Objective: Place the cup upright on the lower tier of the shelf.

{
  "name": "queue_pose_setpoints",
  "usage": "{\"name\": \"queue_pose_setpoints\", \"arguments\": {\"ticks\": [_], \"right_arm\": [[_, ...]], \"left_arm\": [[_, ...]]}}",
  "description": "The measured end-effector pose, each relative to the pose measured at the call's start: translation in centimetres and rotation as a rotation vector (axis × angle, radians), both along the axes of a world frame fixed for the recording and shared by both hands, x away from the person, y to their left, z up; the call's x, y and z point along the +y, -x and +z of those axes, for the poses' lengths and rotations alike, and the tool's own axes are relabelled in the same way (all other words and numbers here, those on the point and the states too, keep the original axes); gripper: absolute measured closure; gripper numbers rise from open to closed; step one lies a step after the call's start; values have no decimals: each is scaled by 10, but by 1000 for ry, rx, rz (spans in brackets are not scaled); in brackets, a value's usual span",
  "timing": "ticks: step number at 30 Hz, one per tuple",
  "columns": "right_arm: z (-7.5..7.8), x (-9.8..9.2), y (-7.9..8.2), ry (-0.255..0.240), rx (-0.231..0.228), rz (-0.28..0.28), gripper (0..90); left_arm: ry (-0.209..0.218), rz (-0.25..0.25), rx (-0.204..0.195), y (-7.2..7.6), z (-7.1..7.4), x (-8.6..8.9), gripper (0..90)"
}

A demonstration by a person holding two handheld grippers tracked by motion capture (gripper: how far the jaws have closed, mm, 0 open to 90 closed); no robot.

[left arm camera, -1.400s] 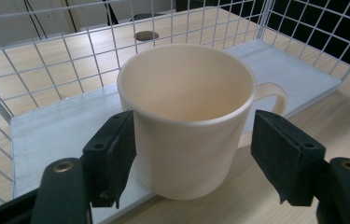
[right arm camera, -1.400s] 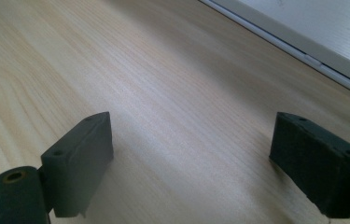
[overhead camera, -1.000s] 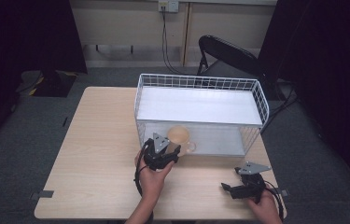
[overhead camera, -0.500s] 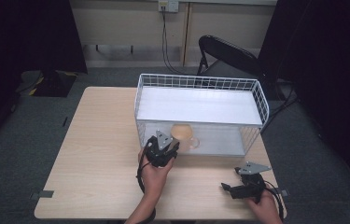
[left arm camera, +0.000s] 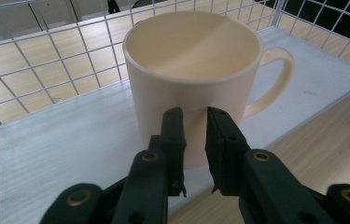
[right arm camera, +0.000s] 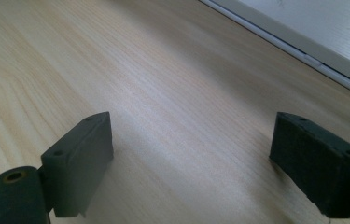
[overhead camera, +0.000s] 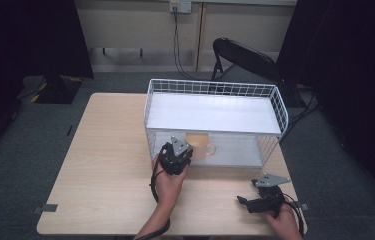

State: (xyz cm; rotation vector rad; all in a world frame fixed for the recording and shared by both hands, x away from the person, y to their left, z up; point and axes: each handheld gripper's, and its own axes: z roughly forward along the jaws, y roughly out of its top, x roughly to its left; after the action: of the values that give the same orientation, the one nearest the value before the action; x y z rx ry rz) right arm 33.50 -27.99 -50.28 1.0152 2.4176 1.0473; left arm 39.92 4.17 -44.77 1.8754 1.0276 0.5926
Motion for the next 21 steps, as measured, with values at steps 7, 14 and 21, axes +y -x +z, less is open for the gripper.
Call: {"name": "queue_pose_setpoints", "arguments": {"ticks": [7, 14, 21], "right_arm": [[0, 0, -1, 0, 0, 1, 124], [0, 0, -1, 1, -1, 1, 124], [0, 0, -1, 0, -1, 1, 124]], "left_arm": [[41, -11, 21, 5, 1, 5, 578], [41, -89, 41, 12, 3, 12, 369], [49, -135, 56, 19, 4, 23, 284]]}}
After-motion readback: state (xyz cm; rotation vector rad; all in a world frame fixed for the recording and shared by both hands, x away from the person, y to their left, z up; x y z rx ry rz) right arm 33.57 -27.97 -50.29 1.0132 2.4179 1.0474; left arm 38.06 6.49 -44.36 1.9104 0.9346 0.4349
